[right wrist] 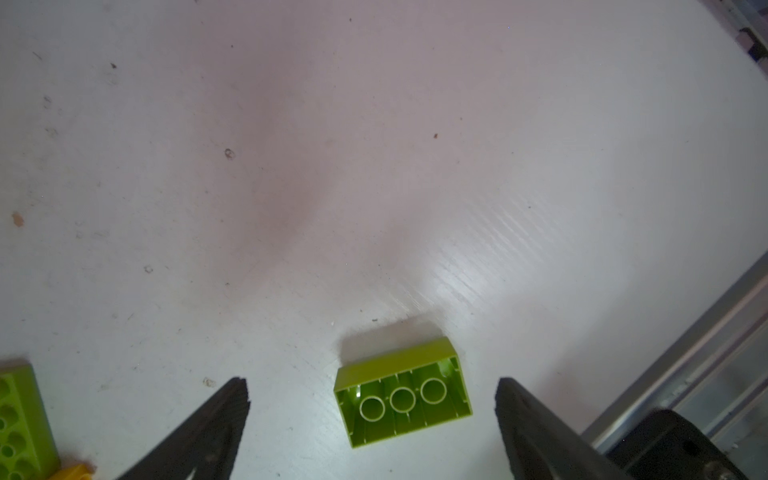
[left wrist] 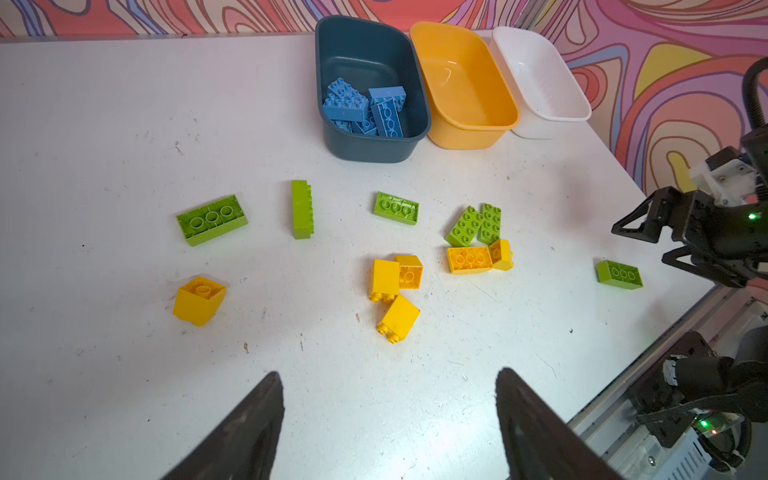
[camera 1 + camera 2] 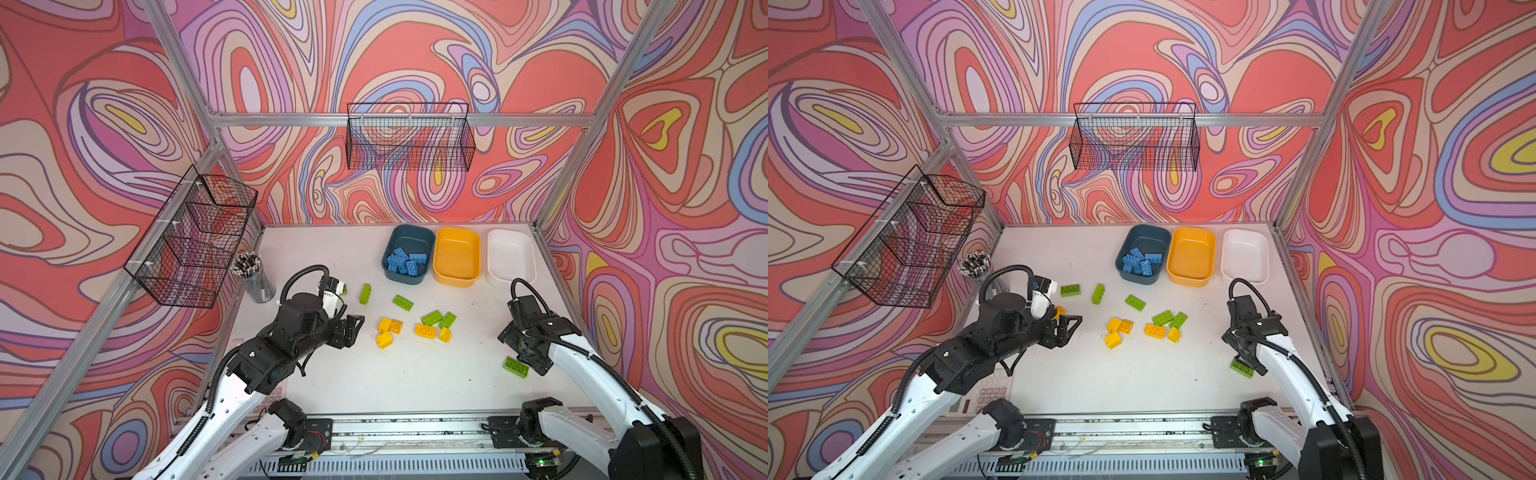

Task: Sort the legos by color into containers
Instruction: 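Lower the right gripper onto a lime-green brick while the left gripper withdraws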

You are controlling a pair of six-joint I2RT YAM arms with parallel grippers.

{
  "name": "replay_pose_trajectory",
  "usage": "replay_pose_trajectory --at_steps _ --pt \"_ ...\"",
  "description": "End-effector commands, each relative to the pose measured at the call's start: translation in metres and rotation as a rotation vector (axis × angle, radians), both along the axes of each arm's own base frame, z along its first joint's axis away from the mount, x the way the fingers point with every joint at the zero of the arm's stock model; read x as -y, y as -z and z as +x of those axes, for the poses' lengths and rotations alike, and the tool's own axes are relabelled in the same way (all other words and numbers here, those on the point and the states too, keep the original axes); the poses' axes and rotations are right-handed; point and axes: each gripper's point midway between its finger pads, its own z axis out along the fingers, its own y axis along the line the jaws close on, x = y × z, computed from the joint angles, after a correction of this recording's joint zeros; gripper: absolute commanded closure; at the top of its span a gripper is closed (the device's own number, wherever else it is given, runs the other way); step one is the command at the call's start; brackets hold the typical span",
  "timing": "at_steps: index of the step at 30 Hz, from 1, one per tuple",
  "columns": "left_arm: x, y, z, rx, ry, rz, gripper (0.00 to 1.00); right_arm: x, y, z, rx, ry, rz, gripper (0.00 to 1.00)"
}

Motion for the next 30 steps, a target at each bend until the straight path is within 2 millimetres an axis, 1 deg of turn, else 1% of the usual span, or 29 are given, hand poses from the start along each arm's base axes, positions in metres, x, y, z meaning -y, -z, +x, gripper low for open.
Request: replay_pose_trajectory --at_steps 1,5,11,17,26,28,30 --pt "-0.004 -0.004 -0.002 0.027 -0.002 0.007 0.2 0.001 0.014 -0.003 -0.016 0.039 0.007 0.02" --pt "-0.006 -0.003 -0.002 0.032 -0.002 0.017 0.2 -0.007 0.026 -0.002 -0.027 0.023 0.052 0.02" --pt "-0.007 -0.002 -0.001 0.033 -0.008 0.028 0.2 -0.013 0.024 0.01 -0.003 -0.019 0.074 0.02" --pt "-0.007 0.0 -0.001 0.03 -0.01 0.034 0.2 -0.029 0.034 0.016 -0.016 -0.077 0.145 0.02" --pt "-0.009 0.001 0.0 0.028 -0.015 0.043 0.2 -0.039 0.028 0.024 0.0 -0.127 0.168 0.02" --pt "-0.009 0.001 0.0 0.028 -0.015 0.043 0.2 -0.043 0.025 0.029 0.015 -0.144 0.175 0.02" --pt "-0.009 0.001 0.0 0.031 -0.015 0.043 0.2 -0.052 0.022 0.039 0.043 -0.167 0.207 0.02"
